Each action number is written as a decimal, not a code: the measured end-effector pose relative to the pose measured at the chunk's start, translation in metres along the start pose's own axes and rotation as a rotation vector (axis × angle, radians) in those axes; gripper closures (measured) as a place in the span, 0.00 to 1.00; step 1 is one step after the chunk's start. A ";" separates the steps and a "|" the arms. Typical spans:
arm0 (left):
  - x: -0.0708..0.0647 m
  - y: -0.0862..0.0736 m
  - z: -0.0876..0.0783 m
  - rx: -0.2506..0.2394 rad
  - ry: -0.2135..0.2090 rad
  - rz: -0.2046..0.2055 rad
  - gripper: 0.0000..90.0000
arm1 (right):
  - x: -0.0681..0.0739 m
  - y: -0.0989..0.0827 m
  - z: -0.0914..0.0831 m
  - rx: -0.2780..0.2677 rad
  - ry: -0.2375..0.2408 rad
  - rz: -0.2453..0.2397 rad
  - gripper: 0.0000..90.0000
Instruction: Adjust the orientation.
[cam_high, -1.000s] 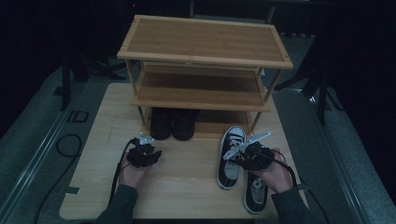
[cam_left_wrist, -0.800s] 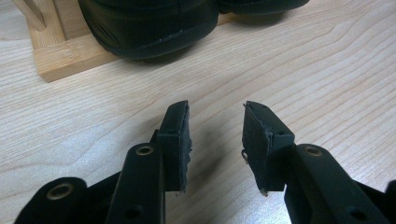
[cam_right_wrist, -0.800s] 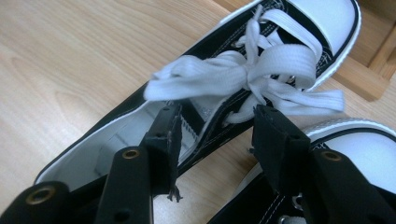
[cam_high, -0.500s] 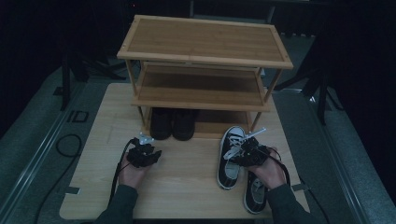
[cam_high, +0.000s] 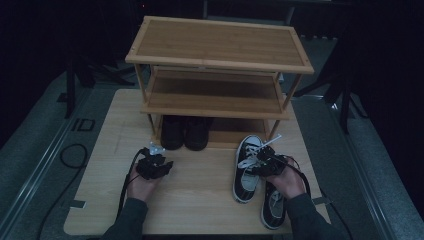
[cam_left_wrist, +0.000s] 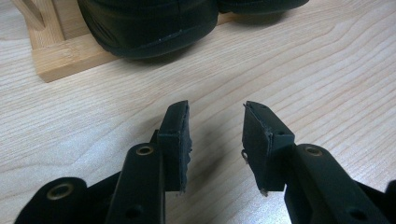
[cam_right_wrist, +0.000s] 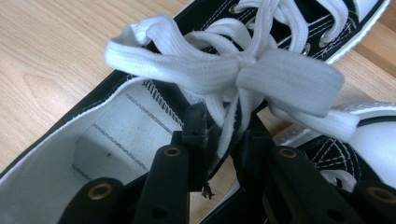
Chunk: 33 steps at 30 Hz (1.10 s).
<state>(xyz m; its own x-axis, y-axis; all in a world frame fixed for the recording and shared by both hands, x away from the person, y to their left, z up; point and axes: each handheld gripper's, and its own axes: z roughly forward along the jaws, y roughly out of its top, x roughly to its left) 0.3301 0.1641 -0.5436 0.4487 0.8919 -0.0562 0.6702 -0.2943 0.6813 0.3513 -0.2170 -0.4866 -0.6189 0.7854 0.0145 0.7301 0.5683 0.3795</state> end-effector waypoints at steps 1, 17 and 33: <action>0.000 0.000 0.000 0.000 0.000 0.000 0.68 | 0.000 0.000 0.000 0.002 -0.002 -0.005 0.86; 0.001 0.000 -0.001 -0.003 0.001 -0.005 0.68 | 0.009 0.011 -0.006 -0.055 -0.002 -0.053 0.96; 0.001 0.000 -0.001 -0.002 0.002 -0.005 0.68 | 0.016 0.025 -0.022 -0.096 0.034 -0.082 0.96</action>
<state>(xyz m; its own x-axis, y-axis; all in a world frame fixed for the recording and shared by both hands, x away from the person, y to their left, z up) 0.3302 0.1657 -0.5431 0.4438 0.8942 -0.0579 0.6712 -0.2889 0.6827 0.3531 -0.1959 -0.4567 -0.6857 0.7278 0.0108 0.6467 0.6024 0.4678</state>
